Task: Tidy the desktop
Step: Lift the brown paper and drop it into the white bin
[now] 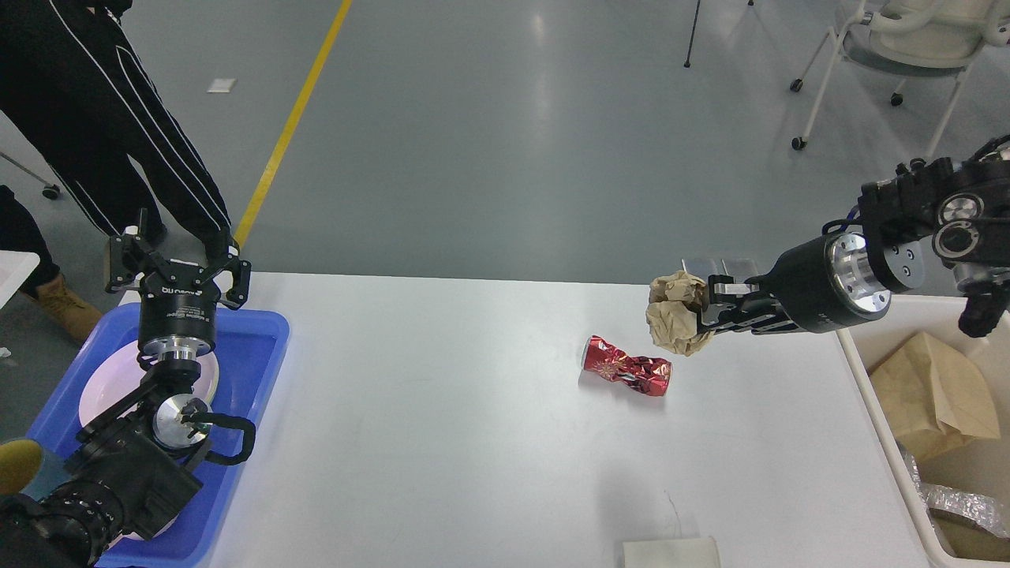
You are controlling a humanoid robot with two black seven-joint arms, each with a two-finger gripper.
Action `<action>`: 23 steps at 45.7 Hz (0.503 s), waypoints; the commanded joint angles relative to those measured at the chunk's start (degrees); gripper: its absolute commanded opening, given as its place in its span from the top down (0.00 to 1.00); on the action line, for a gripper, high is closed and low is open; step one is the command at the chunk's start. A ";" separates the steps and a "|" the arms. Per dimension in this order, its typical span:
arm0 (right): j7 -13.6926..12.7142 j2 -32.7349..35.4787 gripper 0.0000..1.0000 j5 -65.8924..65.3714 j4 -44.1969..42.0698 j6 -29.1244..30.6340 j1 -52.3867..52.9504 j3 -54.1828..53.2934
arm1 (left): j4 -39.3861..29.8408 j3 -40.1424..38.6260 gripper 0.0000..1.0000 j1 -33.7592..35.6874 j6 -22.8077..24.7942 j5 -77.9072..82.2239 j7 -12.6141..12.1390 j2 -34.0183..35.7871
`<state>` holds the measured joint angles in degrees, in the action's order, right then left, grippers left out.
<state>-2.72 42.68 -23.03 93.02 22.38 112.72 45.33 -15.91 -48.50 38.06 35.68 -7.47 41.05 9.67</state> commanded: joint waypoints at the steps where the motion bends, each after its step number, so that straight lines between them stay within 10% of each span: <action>1: -0.09 0.21 1.00 -0.62 -0.73 0.65 4.07 0.90 | 0.00 0.07 0.03 0.00 0.00 0.00 0.00 0.00; 23: 0.09 11.46 1.00 -16.70 -20.40 1.53 -0.39 15.84 | 0.00 0.07 0.03 0.09 0.00 0.00 0.00 0.00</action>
<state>-2.72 50.05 -38.29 80.65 24.36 117.37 60.52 -15.91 -48.43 38.14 35.68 -7.47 41.05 9.67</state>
